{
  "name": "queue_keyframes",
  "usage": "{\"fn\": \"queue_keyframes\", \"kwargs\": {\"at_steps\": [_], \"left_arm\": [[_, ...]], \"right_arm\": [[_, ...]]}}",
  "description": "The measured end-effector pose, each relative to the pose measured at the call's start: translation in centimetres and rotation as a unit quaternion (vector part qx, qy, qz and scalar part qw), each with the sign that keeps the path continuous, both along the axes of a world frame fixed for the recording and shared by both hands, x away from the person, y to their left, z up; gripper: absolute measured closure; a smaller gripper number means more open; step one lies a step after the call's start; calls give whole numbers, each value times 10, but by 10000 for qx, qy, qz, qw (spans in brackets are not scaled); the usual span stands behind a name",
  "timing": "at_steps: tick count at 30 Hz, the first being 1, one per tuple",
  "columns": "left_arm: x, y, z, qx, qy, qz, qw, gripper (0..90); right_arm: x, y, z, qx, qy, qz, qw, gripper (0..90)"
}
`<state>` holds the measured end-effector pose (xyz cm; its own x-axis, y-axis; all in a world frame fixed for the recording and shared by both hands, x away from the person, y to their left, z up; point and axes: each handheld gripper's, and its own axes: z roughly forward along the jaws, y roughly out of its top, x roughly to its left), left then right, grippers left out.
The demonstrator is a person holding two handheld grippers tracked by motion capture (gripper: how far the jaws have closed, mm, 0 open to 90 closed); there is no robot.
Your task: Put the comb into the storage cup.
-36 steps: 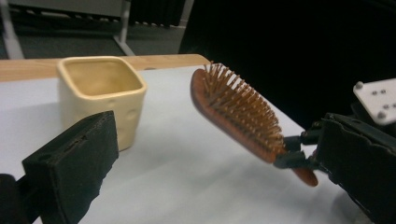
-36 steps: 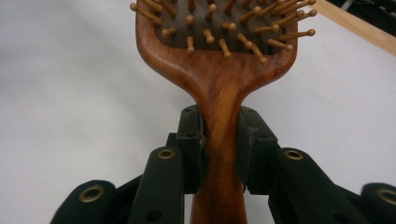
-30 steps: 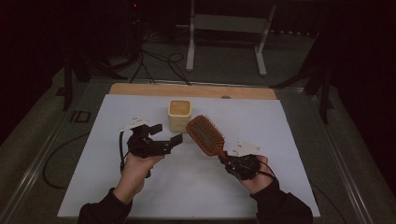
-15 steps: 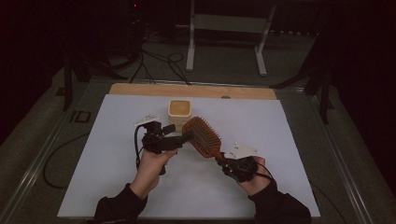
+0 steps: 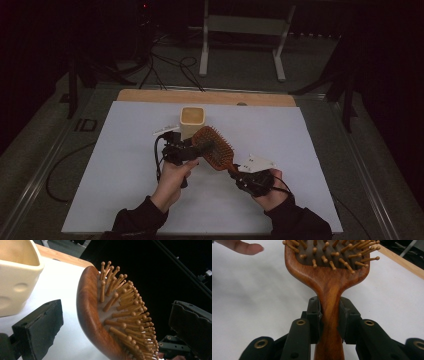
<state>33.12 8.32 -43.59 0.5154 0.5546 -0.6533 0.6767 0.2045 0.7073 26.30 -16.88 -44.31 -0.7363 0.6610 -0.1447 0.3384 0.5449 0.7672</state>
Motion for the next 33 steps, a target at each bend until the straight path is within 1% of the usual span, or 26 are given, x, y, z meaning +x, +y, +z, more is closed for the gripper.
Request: {"fn": "queue_keyframes", "kwargs": {"at_steps": [1, 2, 3, 5, 7, 8, 9, 10, 14, 16, 19, 24, 25, 28, 31, 33], "left_arm": [[0, 0, -1, -11, 21, 11, 10000, 6], [1, -1, -1, -72, 62, 24, 10000, 11], [2, -1, -2, -113, 106, -9, 9999, 13], [3, -2, -4, -168, 156, 2, 9997, 31], [4, -2, -6, -193, 190, 22, 9996, 69], [4, -2, -7, -237, 237, 65, 9994, 94], [4, -2, -7, -274, 248, 92, 9993, 131], [4, -2, -7, -284, 246, 125, 9992, 154], [3, -4, -8, -313, 241, 92, 9992, 209], [2, -5, -8, -285, 236, 58, 9993, 240], [1, -7, -7, -232, 234, 76, 9994, 293], [2, -5, -8, -377, 238, -31, 9990, 351], [3, -4, -8, -442, 260, -45, 9987, 369], [3, -2, -9, -522, 255, -121, 9982, 422], [3, -2, -7, -551, 221, -200, 9980, 460], [3, -2, -6, -522, 196, -255, 9981, 479]], "right_arm": [[0, 0, 0, 13, -5, 2, 10000, 731], [0, 1, 0, 5, 18, 29, 10000, 730], [-1, 1, -1, -6, -19, 28, 10000, 731], [-1, 2, -1, 12, 1, 75, 10000, 730], [-2, 3, -1, -7, -27, 76, 10000, 730], [-2, 3, -1, -11, 11, 90, 10000, 730], [-2, 4, -1, -16, -7, 90, 10000, 730], [-2, 4, -1, -1, -6, 92, 10000, 730], [-2, 4, -2, -55, 4, 127, 9999, 730], [-2, 5, -2, -46, -8, 134, 9999, 730], [-2, 5, -2, -49, -33, 140, 9999, 730], [-2, 4, -1, -19, -22, 128, 9999, 730], [-2, 4, -2, -30, -18, 130, 9999, 730], [-1, 4, -3, -58, 3, 140, 9999, 730], [-1, 4, -4, -97, 27, 130, 9999, 730], [-1, 5, -5, -110, 48, 123, 9999, 730]]}}
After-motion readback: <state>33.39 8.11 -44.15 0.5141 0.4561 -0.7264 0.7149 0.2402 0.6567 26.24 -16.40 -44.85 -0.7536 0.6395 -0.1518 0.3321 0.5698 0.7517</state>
